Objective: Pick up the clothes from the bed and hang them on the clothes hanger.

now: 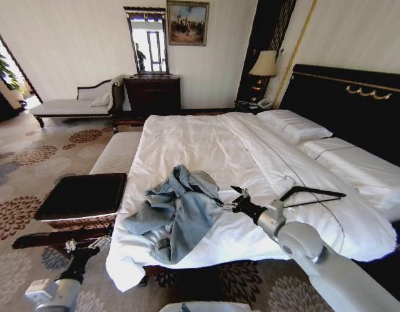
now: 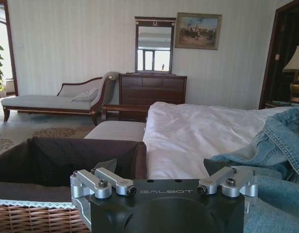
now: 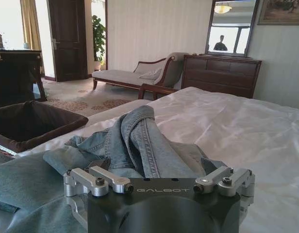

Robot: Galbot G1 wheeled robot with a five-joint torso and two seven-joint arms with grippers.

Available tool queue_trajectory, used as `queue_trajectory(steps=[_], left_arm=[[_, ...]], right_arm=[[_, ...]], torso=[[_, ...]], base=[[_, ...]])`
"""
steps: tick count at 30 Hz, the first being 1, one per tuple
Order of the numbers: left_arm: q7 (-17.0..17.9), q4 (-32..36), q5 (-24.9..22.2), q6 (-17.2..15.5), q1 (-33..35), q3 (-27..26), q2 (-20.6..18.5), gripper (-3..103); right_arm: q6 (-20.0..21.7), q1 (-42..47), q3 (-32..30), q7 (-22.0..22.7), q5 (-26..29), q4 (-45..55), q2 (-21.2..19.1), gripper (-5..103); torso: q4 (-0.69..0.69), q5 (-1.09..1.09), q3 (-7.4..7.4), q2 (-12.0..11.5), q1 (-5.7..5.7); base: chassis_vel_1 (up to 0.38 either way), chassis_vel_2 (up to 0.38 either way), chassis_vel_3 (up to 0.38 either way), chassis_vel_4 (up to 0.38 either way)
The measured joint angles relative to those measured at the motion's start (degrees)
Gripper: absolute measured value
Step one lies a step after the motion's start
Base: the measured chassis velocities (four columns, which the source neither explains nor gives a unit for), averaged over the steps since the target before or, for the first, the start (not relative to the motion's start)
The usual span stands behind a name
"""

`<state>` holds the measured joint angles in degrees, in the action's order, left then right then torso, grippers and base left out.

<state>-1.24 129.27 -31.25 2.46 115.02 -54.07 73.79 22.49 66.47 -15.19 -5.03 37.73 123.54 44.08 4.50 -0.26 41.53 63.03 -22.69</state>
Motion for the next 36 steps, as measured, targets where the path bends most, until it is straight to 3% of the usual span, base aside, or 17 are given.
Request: queue_trajectory(steps=[4,13,21,29,32,34,36], left_arm=[[0.1,0.07,0.01,-0.39,-0.15,-0.29,0.2,100],[0.25,-0.03,-0.17,-1.55,-0.78,-0.77,-0.46,100],[0.58,-0.03,-0.41,-2.33,-1.5,-0.54,-0.71,100],[0.94,-0.39,-0.81,-3.18,-2.25,-0.29,-1.83,100],[1.26,-1.3,-0.84,-4.1,-3.27,0.49,-3.17,100],[1.34,-1.64,-0.85,-4.39,-3.6,0.76,-3.65,100],[1.66,-2.79,-1.04,-5.52,-4.95,1.74,-5.35,100]], right_arm=[[0.14,-2.72,3.32,-0.1,-0.71,-2.01,1.16,100],[-2.05,-7.57,9.58,0.68,-9.68,-10.33,4.27,100],[-2.34,-7.61,9.27,3.75,-14.01,-13.39,5.37,100],[-2.41,-8.16,9.16,5.69,-14.58,-14.59,5.63,102],[-2.39,-8.64,9.72,6.05,-13.35,-14.87,5.61,90],[-2.39,-8.68,9.79,6.08,-12.93,-14.87,5.62,90],[-2.38,-8.67,9.83,6.01,-12.51,-14.87,5.63,79]], torso=[[0.01,-0.01,-0.01,0.0,0.0],[0.01,0.0,-0.01,0.0,0.0],[0.01,-0.01,-0.01,0.0,0.01],[0.01,-0.01,-0.01,0.0,0.0],[0.01,0.0,-0.01,0.0,0.0],[0.0,0.0,-0.01,0.0,0.0],[0.01,-0.01,-0.01,0.0,0.01]], base=[[0.0,0.0,0.0,0.0],[0.0,0.0,0.0,0.0],[0.0,0.0,0.0,0.0],[0.0,0.0,0.0,0.0],[0.0,0.0,0.0,0.0],[0.0,0.0,0.0,0.0],[0.0,0.0,0.0,0.0]])
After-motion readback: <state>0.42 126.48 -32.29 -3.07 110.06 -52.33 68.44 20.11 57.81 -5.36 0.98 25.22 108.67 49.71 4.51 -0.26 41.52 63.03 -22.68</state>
